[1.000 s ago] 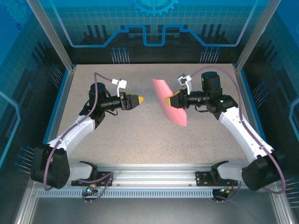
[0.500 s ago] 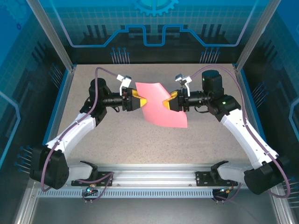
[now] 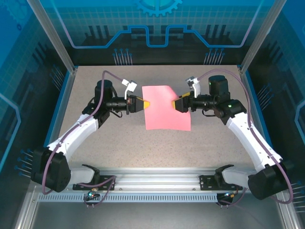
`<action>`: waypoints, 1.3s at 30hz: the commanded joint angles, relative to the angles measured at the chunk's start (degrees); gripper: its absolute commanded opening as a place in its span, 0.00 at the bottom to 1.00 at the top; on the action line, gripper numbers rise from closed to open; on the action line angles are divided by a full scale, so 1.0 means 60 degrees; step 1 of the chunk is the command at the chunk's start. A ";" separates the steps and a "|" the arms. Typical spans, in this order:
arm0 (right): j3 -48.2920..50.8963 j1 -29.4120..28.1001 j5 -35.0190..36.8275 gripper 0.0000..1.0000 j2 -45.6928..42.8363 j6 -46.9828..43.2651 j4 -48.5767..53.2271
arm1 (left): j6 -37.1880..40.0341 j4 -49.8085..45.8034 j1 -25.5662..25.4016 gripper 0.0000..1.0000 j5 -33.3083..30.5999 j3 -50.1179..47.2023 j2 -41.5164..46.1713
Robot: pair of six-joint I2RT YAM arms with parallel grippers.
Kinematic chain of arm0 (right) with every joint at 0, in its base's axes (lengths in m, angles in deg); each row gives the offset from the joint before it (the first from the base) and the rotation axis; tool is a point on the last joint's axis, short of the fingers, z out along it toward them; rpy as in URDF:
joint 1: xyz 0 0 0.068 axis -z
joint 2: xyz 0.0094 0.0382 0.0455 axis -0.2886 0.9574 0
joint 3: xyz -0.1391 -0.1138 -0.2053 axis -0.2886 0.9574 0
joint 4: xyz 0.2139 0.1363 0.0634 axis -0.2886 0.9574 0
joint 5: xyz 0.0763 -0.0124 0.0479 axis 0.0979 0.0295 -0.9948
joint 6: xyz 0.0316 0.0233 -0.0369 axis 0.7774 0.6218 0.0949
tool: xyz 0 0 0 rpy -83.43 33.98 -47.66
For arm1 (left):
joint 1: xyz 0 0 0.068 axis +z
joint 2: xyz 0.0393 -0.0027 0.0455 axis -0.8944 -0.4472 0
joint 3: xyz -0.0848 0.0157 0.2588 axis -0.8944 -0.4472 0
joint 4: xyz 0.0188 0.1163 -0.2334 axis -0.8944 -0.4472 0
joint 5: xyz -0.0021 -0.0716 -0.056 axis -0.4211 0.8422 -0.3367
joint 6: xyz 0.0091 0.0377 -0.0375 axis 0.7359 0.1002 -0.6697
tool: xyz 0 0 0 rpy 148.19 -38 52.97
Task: Fold a paper plane with a square sheet of paper (fold left side to right side)
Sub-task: Place a square sheet of paper at the center of the table, then first fold in half a square sheet of paper at the center of the table.
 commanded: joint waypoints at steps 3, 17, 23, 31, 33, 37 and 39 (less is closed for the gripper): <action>0.0788 0.0152 0.2257 0.81 -0.0101 0.0265 0.0481 | 0.0339 -0.1402 -0.0061 0.04 -0.0785 0.0163 -0.0916; 0.3222 -0.0308 0.2744 0.68 0.1369 0.2964 -0.2079 | 0.1358 -0.3785 -0.0103 0.00 -0.2414 0.1142 -0.4453; 0.2827 -0.1047 0.2743 0.36 0.3076 0.3473 -0.2481 | 0.1576 -0.4469 -0.0105 0.00 -0.3256 0.1756 -0.5118; 0.1602 -0.1332 0.3121 0.21 0.5057 0.3543 -0.2316 | 0.2017 -0.5422 -0.0105 0.00 -0.3795 0.2278 -0.5314; 0.1318 -0.1383 0.3339 0.19 0.5475 0.3504 -0.2059 | 0.2023 -0.5474 -0.0102 0.00 -0.3803 0.2355 -0.5359; 0.0995 -0.1499 0.3798 0.18 0.6113 0.3459 -0.1506 | 0.2017 -0.5576 -0.0106 0.00 -0.3765 0.2501 -0.5423; 0.0963 -0.1548 0.3946 0.18 0.6310 0.3458 -0.1330 | 0.1989 -0.5599 -0.0129 0.00 -0.3657 0.2539 -0.5443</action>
